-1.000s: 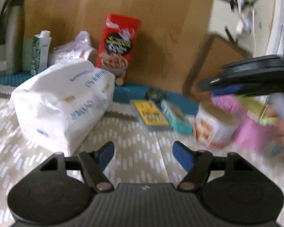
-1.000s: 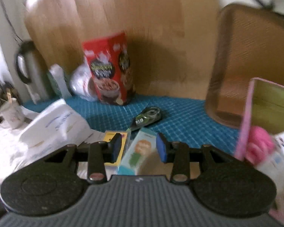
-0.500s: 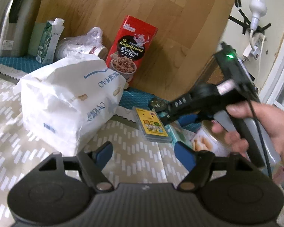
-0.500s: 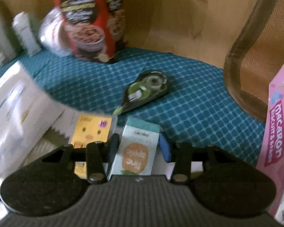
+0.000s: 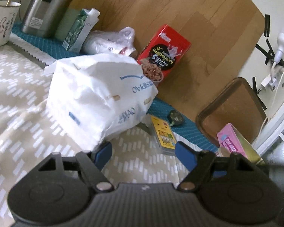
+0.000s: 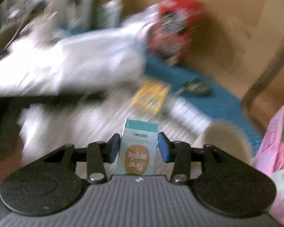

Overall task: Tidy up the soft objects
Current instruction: 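Lower the teal box with the right gripper while the left gripper grasps it, then carry the teal box into the pink tin and open both grippers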

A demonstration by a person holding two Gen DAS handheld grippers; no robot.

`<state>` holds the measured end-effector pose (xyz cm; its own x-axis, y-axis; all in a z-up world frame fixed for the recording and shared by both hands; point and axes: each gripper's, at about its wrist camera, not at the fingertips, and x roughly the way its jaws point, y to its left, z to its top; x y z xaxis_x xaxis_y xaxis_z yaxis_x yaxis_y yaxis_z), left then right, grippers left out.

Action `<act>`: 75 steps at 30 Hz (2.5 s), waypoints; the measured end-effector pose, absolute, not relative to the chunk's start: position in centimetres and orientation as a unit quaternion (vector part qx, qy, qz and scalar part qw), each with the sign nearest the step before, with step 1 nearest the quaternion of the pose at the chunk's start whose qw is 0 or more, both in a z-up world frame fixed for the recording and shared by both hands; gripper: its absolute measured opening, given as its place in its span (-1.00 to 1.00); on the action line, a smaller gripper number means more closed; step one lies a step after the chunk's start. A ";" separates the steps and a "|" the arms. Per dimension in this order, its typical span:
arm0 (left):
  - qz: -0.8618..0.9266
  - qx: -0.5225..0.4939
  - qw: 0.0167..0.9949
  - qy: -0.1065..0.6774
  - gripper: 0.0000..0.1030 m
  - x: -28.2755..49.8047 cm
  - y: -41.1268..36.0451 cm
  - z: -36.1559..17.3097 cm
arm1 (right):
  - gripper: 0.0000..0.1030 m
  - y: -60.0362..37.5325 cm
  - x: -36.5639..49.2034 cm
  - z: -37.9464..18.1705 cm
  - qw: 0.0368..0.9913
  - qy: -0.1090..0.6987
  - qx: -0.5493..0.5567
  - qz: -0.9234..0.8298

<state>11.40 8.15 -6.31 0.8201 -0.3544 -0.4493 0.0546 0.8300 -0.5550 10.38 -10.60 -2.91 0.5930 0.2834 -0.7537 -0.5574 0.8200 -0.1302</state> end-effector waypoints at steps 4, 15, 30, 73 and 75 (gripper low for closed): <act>-0.128 -0.240 0.920 0.282 0.48 11.1 7.3 -6.0 | 0.02 -12.0 5.6 -4.3 0.889 0.341 -0.172 0.254; -0.231 -0.053 0.920 0.311 0.45 8.2 0.2 -5.7 | -0.14 -17.4 -1.5 -6.1 0.939 0.279 -0.035 0.198; -0.327 0.058 0.893 0.303 0.38 2.2 -10.3 -6.0 | -0.15 -20.3 -10.4 -7.9 0.970 0.226 -0.046 0.083; -0.405 -0.036 0.854 0.324 0.09 0.1 -14.9 -1.3 | -0.13 -22.5 -12.3 -6.3 0.989 0.142 0.017 -0.037; -0.410 -0.031 0.856 0.313 0.09 0.4 -15.8 -0.6 | -0.13 -23.2 -12.0 -5.8 0.991 0.125 0.015 -0.044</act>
<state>0.40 -15.79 -0.57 0.4686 -0.7215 -0.5097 0.6822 0.6621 -0.3102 -12.04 -23.21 -5.81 0.9647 -0.0837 -0.2498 0.0912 0.9957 0.0188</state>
